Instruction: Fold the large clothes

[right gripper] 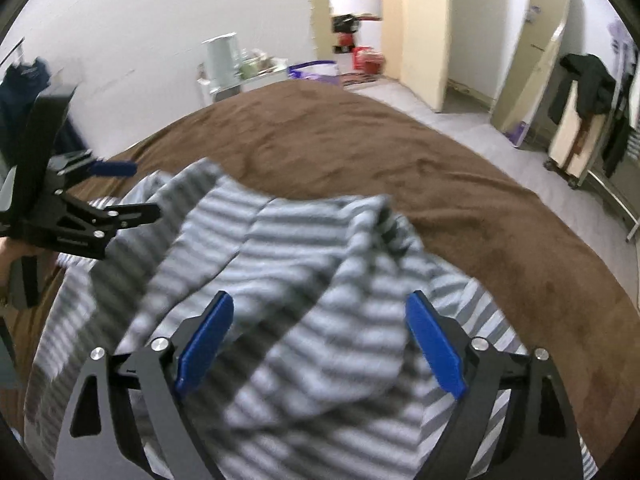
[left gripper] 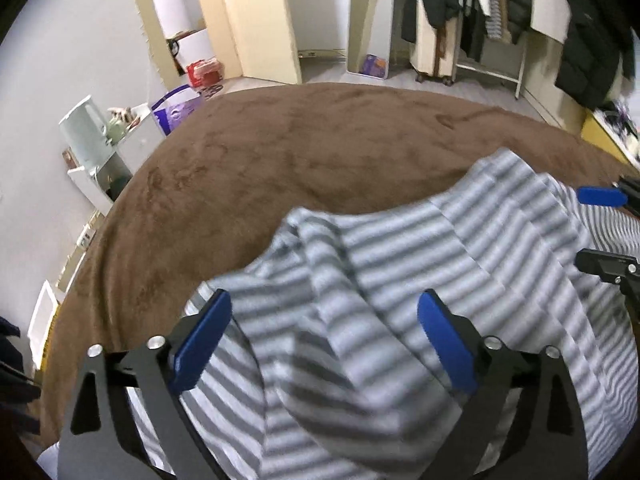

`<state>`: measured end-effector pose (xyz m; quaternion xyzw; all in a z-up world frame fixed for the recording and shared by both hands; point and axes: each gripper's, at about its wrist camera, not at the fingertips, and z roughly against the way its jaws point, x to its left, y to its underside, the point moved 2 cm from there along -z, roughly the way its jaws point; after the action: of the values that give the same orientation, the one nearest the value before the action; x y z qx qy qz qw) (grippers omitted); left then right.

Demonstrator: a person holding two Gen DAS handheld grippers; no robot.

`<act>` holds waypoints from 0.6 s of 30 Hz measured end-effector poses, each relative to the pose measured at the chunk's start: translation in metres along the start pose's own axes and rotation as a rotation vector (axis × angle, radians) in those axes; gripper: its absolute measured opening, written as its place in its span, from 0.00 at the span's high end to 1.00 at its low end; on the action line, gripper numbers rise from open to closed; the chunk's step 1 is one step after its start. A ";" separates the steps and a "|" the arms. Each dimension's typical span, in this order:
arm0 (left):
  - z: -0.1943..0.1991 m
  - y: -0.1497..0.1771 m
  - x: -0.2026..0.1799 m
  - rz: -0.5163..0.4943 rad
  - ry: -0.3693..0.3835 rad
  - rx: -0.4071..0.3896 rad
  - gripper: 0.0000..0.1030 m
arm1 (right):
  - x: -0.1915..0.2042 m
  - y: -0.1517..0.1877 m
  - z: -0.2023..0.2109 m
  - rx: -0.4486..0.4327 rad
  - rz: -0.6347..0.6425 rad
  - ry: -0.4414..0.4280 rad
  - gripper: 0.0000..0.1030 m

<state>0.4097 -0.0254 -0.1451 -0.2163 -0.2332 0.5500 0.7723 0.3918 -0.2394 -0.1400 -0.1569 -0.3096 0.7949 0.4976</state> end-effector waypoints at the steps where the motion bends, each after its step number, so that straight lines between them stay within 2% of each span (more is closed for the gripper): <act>1: 0.004 0.004 -0.006 -0.012 -0.002 0.002 0.06 | 0.004 0.004 0.001 0.010 0.007 -0.002 0.22; 3: 0.007 0.011 -0.017 -0.024 0.006 0.015 0.06 | 0.010 0.011 0.001 0.034 0.002 -0.020 0.34; 8: 0.003 0.033 -0.024 0.025 0.017 0.054 0.06 | 0.007 0.023 -0.002 0.047 -0.086 -0.036 0.39; 12: -0.013 0.051 -0.020 0.061 0.018 0.083 0.06 | -0.002 0.032 -0.018 0.088 -0.139 -0.022 0.53; 14: -0.019 0.056 -0.020 0.066 0.022 0.079 0.06 | -0.003 0.039 -0.028 0.105 -0.150 -0.019 0.54; 16: -0.022 0.060 -0.020 0.068 0.025 0.064 0.07 | -0.001 0.041 -0.030 0.098 -0.139 0.006 0.66; 17: -0.022 0.060 -0.021 0.068 0.023 0.057 0.10 | 0.000 0.041 -0.029 0.097 -0.129 0.038 0.82; 18: -0.021 0.061 -0.020 0.070 0.020 0.051 0.14 | -0.003 0.041 -0.028 0.094 -0.140 0.039 0.86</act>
<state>0.3709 -0.0276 -0.2005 -0.2101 -0.2037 0.5801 0.7601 0.3803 -0.2451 -0.1881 -0.1267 -0.2724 0.7686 0.5648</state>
